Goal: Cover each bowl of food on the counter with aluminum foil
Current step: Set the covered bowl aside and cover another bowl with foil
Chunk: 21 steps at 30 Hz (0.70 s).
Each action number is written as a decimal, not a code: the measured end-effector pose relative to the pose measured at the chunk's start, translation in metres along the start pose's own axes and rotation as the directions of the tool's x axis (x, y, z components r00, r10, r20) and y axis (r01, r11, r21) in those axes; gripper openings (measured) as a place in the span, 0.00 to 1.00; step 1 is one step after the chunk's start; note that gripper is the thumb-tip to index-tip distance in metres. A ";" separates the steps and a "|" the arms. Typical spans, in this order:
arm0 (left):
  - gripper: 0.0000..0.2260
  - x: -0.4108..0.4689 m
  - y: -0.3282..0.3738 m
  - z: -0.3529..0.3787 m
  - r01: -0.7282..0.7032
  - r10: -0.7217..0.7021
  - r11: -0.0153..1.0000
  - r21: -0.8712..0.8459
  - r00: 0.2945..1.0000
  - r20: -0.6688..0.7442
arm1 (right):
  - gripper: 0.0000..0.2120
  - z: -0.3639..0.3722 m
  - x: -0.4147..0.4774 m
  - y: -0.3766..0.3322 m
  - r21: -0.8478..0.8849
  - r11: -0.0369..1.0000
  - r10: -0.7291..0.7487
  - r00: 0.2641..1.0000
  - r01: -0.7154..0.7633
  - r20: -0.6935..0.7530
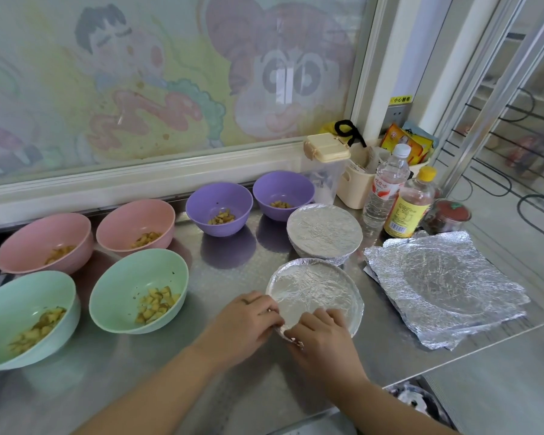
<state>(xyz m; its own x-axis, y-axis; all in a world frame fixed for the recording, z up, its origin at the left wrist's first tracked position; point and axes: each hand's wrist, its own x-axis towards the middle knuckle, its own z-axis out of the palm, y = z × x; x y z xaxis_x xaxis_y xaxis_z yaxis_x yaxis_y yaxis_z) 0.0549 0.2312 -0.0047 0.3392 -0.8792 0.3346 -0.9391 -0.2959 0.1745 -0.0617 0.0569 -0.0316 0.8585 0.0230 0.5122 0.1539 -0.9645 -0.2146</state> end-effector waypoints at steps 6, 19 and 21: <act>0.03 -0.002 0.004 0.000 -0.165 0.170 0.975 0.149 0.985 -0.019 | 0.12 -0.004 -0.009 0.016 0.037 0.995 -0.087 0.996 0.088 -0.027; 0.04 0.001 0.031 0.005 -0.194 0.198 0.975 0.108 0.980 -0.034 | 0.10 -0.031 -0.013 0.052 0.071 0.966 -0.255 0.960 0.248 0.118; 0.04 0.003 0.034 0.008 -0.192 0.197 0.976 0.106 0.980 -0.037 | 0.08 -0.025 -0.012 0.044 0.054 0.965 -0.260 0.963 0.257 0.073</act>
<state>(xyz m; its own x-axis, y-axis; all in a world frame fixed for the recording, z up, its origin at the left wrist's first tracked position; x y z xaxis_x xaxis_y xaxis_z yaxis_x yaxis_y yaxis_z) 0.0230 0.2159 -0.0050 0.1494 -0.9058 0.3966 -0.9872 -0.1594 0.0077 -0.0774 0.0078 -0.0265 0.8222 0.2924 0.4884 0.3953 -0.9106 -0.1204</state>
